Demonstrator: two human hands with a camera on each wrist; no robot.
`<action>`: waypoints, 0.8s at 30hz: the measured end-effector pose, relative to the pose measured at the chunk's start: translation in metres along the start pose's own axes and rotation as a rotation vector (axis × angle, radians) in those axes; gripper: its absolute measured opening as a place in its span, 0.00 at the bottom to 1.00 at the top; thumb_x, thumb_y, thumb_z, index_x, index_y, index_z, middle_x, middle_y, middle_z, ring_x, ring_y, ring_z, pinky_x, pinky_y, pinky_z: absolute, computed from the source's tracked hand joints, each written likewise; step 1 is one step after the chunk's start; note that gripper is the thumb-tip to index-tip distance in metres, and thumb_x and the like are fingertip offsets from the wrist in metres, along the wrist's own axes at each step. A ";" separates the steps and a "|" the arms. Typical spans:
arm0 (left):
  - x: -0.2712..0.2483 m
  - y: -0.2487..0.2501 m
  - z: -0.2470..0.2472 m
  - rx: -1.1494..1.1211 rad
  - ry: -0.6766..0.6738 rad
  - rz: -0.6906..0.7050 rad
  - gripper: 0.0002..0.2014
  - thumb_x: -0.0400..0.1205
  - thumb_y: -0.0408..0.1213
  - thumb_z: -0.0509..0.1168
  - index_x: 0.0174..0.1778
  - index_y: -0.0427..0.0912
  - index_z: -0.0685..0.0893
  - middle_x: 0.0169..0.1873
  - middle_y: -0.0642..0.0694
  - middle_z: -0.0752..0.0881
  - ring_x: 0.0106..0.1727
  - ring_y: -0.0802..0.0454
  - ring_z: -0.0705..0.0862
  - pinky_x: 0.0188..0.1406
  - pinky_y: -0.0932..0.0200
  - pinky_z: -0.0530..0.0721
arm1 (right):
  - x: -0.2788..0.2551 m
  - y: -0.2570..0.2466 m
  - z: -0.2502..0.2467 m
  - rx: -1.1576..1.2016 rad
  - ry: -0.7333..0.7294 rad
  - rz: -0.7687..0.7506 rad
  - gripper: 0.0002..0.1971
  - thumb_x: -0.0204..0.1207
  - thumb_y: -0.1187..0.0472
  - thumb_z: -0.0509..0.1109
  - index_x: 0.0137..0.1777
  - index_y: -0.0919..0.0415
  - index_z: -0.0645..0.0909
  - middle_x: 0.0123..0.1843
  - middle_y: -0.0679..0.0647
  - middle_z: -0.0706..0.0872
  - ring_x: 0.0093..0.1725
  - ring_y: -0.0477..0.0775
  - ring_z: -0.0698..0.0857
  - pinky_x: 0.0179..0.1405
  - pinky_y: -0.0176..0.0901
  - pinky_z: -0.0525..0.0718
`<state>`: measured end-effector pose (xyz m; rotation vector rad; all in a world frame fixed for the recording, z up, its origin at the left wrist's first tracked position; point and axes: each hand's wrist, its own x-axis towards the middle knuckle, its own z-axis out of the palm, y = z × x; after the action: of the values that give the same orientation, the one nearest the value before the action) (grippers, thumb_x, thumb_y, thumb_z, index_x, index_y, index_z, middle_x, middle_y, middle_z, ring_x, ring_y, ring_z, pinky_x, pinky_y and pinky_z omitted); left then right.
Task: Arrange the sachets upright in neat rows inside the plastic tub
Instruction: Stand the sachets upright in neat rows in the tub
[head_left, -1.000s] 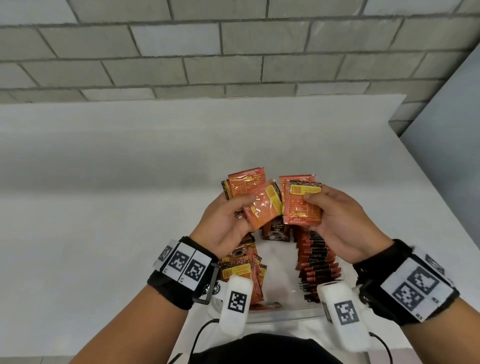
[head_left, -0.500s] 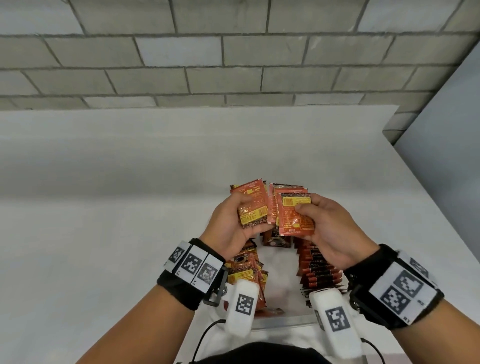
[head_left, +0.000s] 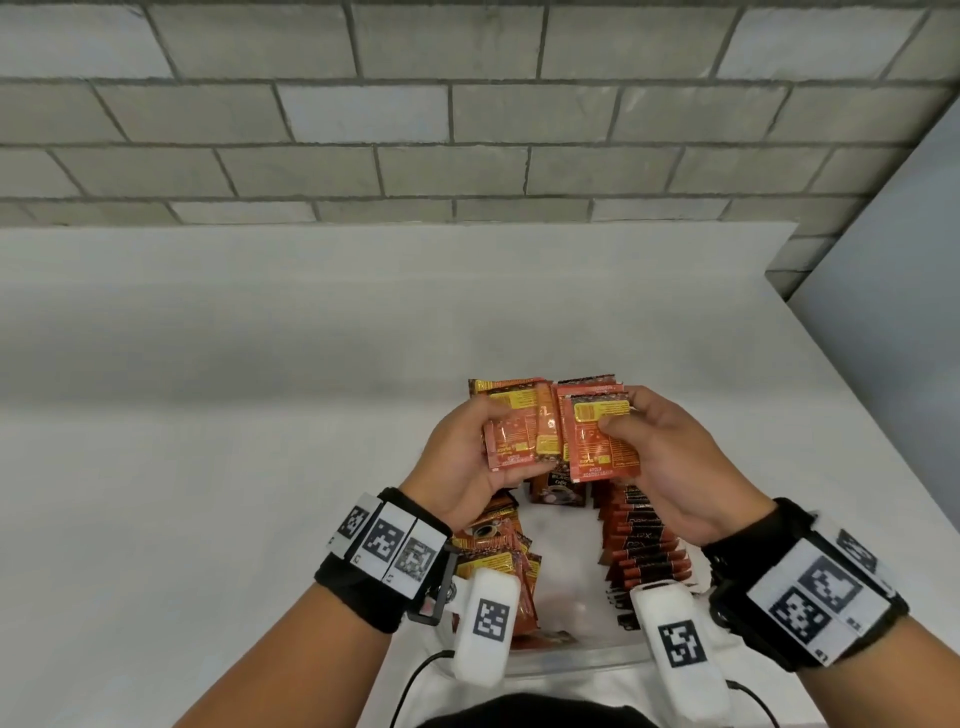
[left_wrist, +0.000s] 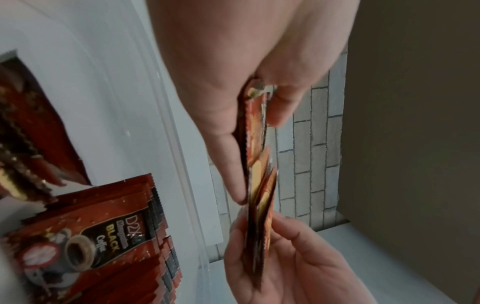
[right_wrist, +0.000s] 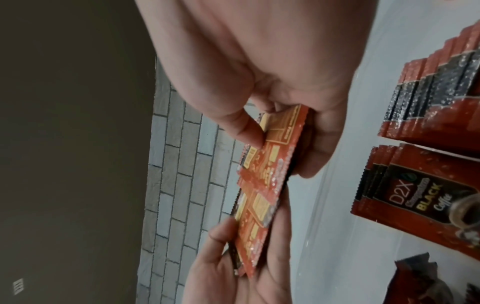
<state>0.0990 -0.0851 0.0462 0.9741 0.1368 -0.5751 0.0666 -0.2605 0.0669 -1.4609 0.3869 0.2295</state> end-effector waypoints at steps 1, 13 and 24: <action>0.000 0.001 0.000 -0.047 -0.003 -0.004 0.08 0.85 0.30 0.57 0.53 0.36 0.80 0.44 0.38 0.90 0.48 0.42 0.89 0.48 0.44 0.88 | 0.000 -0.001 -0.002 0.022 0.002 -0.005 0.12 0.83 0.69 0.60 0.63 0.60 0.79 0.54 0.58 0.89 0.46 0.52 0.88 0.43 0.44 0.84; 0.000 -0.001 0.002 0.245 0.015 0.091 0.13 0.86 0.46 0.56 0.52 0.45 0.84 0.41 0.48 0.88 0.42 0.52 0.82 0.37 0.60 0.74 | -0.004 -0.002 -0.001 0.109 -0.037 0.013 0.12 0.83 0.69 0.60 0.63 0.61 0.78 0.55 0.59 0.89 0.49 0.53 0.88 0.48 0.47 0.87; -0.007 -0.001 0.006 0.377 -0.057 0.145 0.10 0.85 0.34 0.60 0.56 0.44 0.86 0.45 0.52 0.88 0.44 0.58 0.82 0.37 0.60 0.76 | -0.006 -0.007 0.000 0.205 -0.026 -0.002 0.14 0.83 0.68 0.60 0.67 0.62 0.77 0.55 0.58 0.89 0.49 0.54 0.88 0.46 0.49 0.86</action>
<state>0.0918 -0.0874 0.0510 1.3193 -0.0972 -0.5037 0.0635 -0.2606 0.0760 -1.2558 0.3759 0.2009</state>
